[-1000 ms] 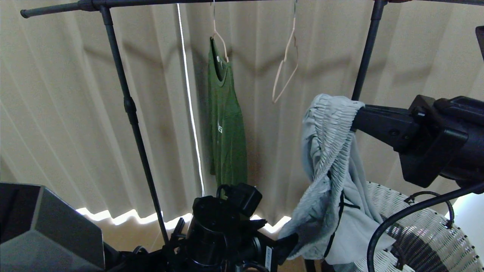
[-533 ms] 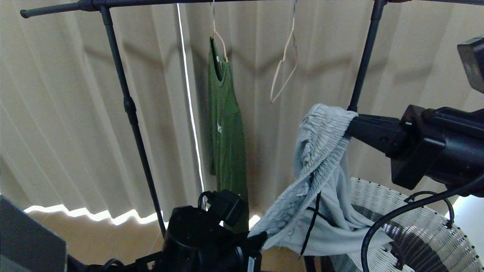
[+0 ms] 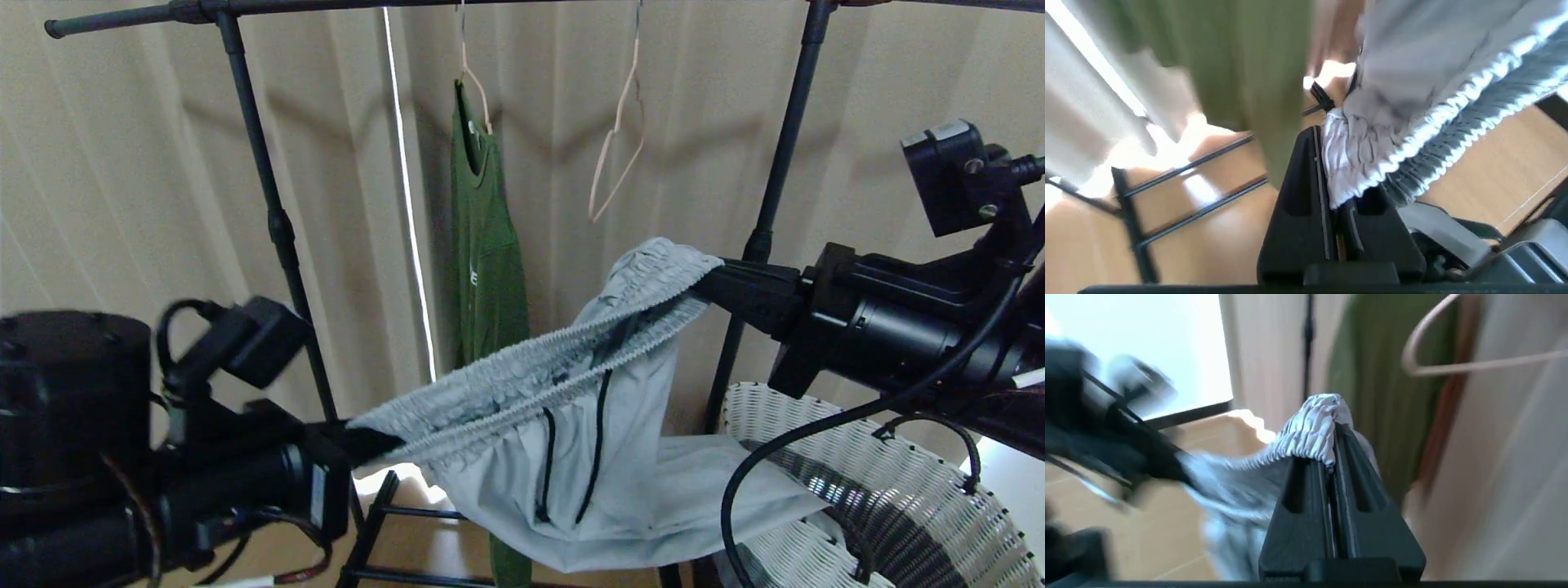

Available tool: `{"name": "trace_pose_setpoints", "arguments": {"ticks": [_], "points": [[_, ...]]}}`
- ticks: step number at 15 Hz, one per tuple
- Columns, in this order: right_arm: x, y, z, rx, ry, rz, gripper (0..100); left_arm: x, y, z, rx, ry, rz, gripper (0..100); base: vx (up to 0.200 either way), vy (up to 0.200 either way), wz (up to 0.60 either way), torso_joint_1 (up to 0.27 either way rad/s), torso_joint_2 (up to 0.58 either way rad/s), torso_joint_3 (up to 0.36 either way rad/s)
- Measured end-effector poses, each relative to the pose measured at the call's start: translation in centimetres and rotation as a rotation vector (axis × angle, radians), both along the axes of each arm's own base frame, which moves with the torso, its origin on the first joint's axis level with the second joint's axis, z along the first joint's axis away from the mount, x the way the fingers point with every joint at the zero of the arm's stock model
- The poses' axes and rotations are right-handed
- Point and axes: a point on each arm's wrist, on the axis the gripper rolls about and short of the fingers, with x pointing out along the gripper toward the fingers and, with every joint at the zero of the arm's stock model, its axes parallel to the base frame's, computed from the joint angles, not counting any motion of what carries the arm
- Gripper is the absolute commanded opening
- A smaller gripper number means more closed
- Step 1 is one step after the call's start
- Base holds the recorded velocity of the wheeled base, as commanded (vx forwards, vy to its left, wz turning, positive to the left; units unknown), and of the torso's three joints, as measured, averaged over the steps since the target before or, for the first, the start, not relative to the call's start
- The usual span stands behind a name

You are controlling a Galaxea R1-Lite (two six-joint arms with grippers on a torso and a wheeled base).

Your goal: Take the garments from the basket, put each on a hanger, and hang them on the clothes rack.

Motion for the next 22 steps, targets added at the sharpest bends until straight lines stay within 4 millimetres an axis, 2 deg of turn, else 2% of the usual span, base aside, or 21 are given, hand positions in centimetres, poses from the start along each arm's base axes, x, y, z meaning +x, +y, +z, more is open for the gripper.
{"name": "trace_pose_setpoints", "arguments": {"ticks": [3,6,8,12,15,18,22], "points": [[1.1,-0.6,0.2,0.001,-0.011,-0.045,0,0.2,2.4,6.9,-0.100,-0.166,0.068,0,0.000,0.000,0.00,0.000,0.00,0.000],[2.4,-1.9,1.9,0.030,-0.061,-0.112,0,0.7,2.8,11.8,-0.165,-0.305,0.097,0,0.000,0.000,0.00,0.000,0.00,0.000],[3.3,-3.2,2.9,0.043,-0.092,-0.174,0,1.9,2.4,13.7,-0.184,-0.349,0.096,0,0.000,0.000,0.00,0.000,0.00,0.000],[4.0,-5.6,3.4,0.029,-0.128,-0.272,0,5.6,0.3,14.5,-0.109,-0.391,0.067,0,0.000,0.000,0.00,0.000,0.00,0.000],[3.9,-5.9,3.6,0.025,-0.140,-0.285,0,7.3,-0.9,13.5,-0.048,-0.356,0.042,0,0.000,0.000,0.00,0.000,0.00,0.000],[4.1,-6.0,3.7,-0.007,-0.169,-0.293,0,7.0,-1.4,11.6,-0.024,-0.264,0.022,0,0.000,0.000,0.00,0.000,0.00,0.000],[4.4,-6.2,2.7,-0.041,-0.152,-0.308,0,6.0,-2.1,11.4,-0.087,-0.213,0.006,0,0.000,0.000,0.00,0.000,0.00,0.000]]}}
